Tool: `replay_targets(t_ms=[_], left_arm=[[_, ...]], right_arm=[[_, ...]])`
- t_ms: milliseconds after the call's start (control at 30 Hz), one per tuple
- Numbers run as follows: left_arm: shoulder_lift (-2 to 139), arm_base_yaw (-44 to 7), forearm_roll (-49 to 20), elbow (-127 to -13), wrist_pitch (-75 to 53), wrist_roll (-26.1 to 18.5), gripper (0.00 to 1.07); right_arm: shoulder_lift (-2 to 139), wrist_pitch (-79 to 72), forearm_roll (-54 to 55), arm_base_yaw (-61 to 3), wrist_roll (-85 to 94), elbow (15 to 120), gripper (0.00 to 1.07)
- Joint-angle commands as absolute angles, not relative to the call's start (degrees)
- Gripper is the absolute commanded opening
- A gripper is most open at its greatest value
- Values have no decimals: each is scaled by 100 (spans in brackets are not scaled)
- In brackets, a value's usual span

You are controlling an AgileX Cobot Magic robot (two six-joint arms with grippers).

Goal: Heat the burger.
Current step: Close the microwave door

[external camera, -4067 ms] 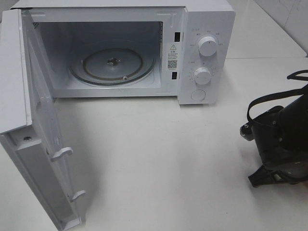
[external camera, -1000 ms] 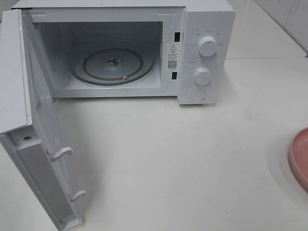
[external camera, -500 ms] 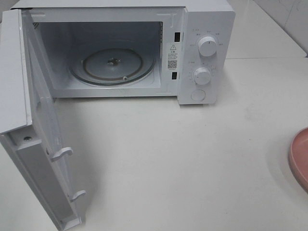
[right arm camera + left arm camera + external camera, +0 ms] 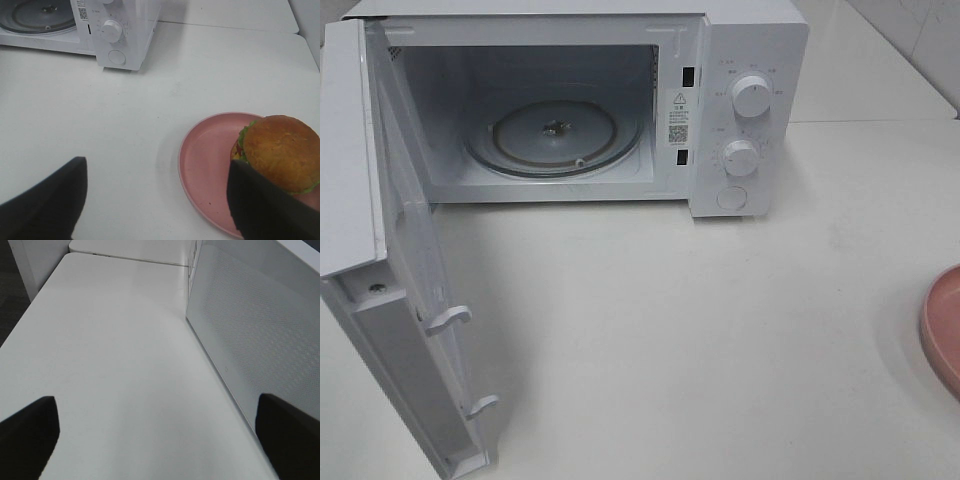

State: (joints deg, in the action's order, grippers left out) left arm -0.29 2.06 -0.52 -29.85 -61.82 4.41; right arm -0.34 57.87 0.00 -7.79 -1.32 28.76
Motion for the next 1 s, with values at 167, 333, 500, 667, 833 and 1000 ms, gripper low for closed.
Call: replay_targets(t_ms=[167, 333, 500, 667, 833, 1000], left_arm=[[-115, 223, -52, -2979, -6125, 430, 100], [-115, 223, -52, -2979, -6125, 430, 100], [-115, 223, -52, -2979, -6125, 430, 100], [-115, 223, -52, -2979, -6125, 430, 100], [-115, 223, -52, -2979, -6125, 430, 100], [-115, 223, -34, -2979, -6125, 430, 100]], right_arm=[[-178, 5689, -34, -733, -97, 2859, 76], [-178, 5689, -34, -733, -97, 2859, 76], [-178, 5689, -34, -733, -97, 2859, 76], [-178, 5689, -34, -733, -97, 2859, 76], [-178, 5689, -34, -733, -97, 2859, 76], [-178, 5689, -34, -733, -97, 2859, 76]])
